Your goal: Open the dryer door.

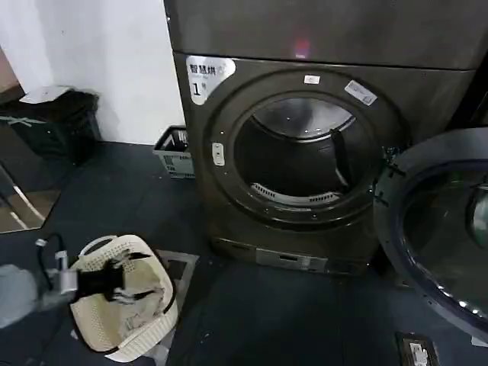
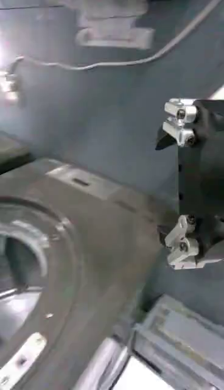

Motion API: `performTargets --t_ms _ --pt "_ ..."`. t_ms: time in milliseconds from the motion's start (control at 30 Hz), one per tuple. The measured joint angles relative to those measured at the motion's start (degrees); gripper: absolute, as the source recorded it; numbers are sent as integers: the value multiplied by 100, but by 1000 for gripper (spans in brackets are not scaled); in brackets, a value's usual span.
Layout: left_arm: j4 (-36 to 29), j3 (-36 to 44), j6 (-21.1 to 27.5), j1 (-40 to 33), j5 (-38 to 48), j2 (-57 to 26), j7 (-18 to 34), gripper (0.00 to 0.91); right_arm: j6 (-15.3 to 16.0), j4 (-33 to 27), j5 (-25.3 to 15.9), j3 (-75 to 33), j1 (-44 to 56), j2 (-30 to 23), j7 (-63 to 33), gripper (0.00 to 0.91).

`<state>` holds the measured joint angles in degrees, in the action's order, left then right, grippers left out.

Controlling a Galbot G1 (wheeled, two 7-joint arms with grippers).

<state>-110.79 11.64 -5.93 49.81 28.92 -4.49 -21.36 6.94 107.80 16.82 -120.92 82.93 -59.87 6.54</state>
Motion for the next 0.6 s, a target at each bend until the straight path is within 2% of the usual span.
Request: performTargets --t_ms 333,600 --pt "377 224 43 -2 -456 -500 -120 907 7 35 18 32 24 33 77 907" --pt "559 147 112 -62 -708 -578 -601 907 8 2 10 36 15 48 85 907"
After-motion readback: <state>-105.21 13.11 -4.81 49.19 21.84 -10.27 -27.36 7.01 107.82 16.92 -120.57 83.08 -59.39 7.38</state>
